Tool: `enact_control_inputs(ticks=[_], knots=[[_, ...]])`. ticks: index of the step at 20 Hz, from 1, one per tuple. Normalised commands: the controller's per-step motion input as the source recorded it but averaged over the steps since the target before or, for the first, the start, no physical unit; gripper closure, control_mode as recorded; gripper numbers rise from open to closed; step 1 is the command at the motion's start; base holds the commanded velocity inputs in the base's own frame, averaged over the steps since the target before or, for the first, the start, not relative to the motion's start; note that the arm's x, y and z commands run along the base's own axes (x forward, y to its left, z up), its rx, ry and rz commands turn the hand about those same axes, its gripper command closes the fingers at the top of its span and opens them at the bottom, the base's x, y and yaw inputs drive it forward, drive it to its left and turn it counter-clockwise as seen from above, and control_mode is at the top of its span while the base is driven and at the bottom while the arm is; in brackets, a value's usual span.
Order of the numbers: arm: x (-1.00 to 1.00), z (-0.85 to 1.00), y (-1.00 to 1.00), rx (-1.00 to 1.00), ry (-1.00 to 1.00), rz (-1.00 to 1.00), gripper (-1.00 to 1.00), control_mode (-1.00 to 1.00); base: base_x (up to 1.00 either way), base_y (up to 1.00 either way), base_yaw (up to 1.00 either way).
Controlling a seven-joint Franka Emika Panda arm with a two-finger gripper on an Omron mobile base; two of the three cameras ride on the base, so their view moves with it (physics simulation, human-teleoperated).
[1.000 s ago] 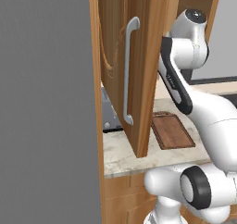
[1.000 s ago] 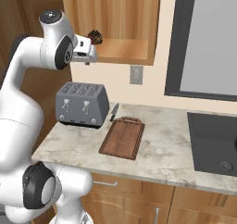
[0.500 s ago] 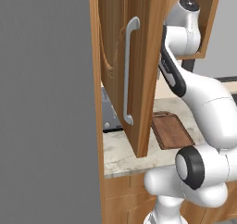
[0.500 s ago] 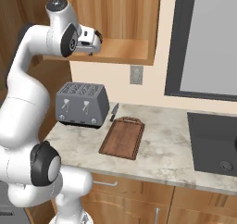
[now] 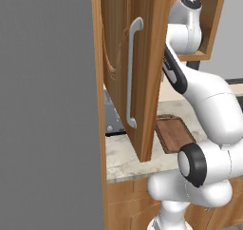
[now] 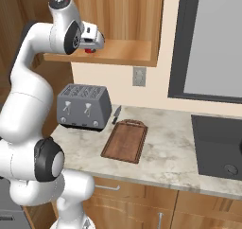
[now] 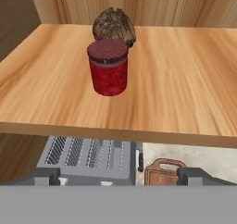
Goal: Pick the bread, place it on the cutting board, pick the jam, place it on the counter, and close the cabinet.
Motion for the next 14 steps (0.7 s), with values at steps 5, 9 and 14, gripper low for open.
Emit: enact_control_inputs(ticks=[5,9,14], knots=[[0.00,0.00,0.01,0.00,-0.14,0.00,-1.00,-1.00,0.00,0.00,0.00],[0.05,-0.07,0.03,0.00,-0.13,0.00,-1.00,-1.00,0.00,0.00,0.00],[0.28,-0.16,0.07,0.00,-0.10,0.00,-1.00,-1.00,0.00,0.00,0.00]])
